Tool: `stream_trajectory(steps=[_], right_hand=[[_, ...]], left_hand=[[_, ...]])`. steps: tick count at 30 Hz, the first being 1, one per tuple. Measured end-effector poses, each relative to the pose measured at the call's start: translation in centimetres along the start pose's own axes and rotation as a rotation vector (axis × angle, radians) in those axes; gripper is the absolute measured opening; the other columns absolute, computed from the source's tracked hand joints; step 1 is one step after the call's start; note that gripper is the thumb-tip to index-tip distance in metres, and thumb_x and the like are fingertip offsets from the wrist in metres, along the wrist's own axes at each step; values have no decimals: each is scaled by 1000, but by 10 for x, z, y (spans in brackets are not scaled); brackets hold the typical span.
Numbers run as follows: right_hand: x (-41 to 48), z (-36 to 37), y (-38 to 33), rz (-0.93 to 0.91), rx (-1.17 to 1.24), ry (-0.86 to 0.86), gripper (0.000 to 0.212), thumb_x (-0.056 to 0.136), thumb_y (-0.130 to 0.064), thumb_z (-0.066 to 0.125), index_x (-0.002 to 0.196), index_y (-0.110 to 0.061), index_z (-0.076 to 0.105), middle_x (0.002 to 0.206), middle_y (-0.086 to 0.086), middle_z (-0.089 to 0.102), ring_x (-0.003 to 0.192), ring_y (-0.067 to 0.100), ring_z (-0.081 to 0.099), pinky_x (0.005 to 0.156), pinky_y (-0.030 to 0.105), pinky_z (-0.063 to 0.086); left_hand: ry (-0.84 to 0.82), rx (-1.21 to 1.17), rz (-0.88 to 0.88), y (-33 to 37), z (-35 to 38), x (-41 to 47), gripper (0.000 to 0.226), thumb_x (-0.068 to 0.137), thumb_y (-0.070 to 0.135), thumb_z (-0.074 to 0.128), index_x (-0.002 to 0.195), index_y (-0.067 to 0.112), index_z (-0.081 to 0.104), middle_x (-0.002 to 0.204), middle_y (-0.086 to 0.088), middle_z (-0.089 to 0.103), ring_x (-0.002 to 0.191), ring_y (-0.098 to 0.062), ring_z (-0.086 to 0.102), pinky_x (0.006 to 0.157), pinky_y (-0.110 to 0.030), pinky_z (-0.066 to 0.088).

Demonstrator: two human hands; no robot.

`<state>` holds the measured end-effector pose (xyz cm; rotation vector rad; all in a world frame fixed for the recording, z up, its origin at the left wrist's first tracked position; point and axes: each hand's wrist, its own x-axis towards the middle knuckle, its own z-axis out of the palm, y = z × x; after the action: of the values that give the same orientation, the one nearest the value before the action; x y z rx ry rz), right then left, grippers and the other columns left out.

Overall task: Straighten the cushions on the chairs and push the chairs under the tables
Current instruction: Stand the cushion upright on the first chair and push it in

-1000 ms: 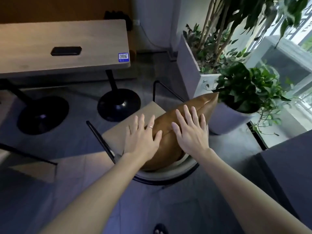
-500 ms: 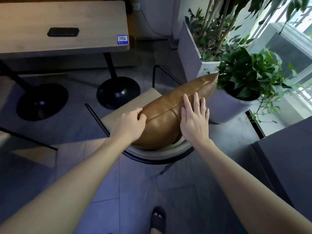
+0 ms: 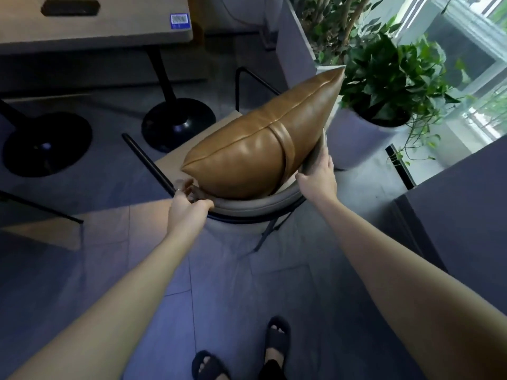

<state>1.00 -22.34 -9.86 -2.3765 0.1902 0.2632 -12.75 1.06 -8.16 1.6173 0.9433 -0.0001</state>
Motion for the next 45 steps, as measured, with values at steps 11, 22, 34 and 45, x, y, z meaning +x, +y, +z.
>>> stream_trajectory(steps=[11,22,34,45], right_hand=[[63,23,38,350,482,-206,103,64,-38,78,154,-33,28,133,0,63,117,31,64,104,55,52],[57,26,35,337,500,-189,60,73,-25,75,124,-28,44,116,5,66,107,33,69,88,61,61],[26,77,-1,332,536,-178,67,78,-26,75,134,-24,38,129,7,60,112,32,65,68,44,61],[4,135,-44,350,539,-122,88,62,-43,72,139,-28,33,132,6,60,110,30,64,92,57,59]], left_hand=[[124,-318,-378,-48,70,53,120,45,44,80,155,23,36,138,11,53,114,-14,48,105,-44,46],[239,-549,-306,-108,75,115,113,31,34,79,142,33,54,126,6,71,107,-15,68,95,-42,57],[219,-553,-160,-47,1,93,116,43,13,74,149,41,37,140,4,62,117,-25,61,100,-47,53],[189,-506,-133,-31,-69,125,106,66,-9,68,153,41,35,136,5,61,119,-30,61,99,-52,54]])
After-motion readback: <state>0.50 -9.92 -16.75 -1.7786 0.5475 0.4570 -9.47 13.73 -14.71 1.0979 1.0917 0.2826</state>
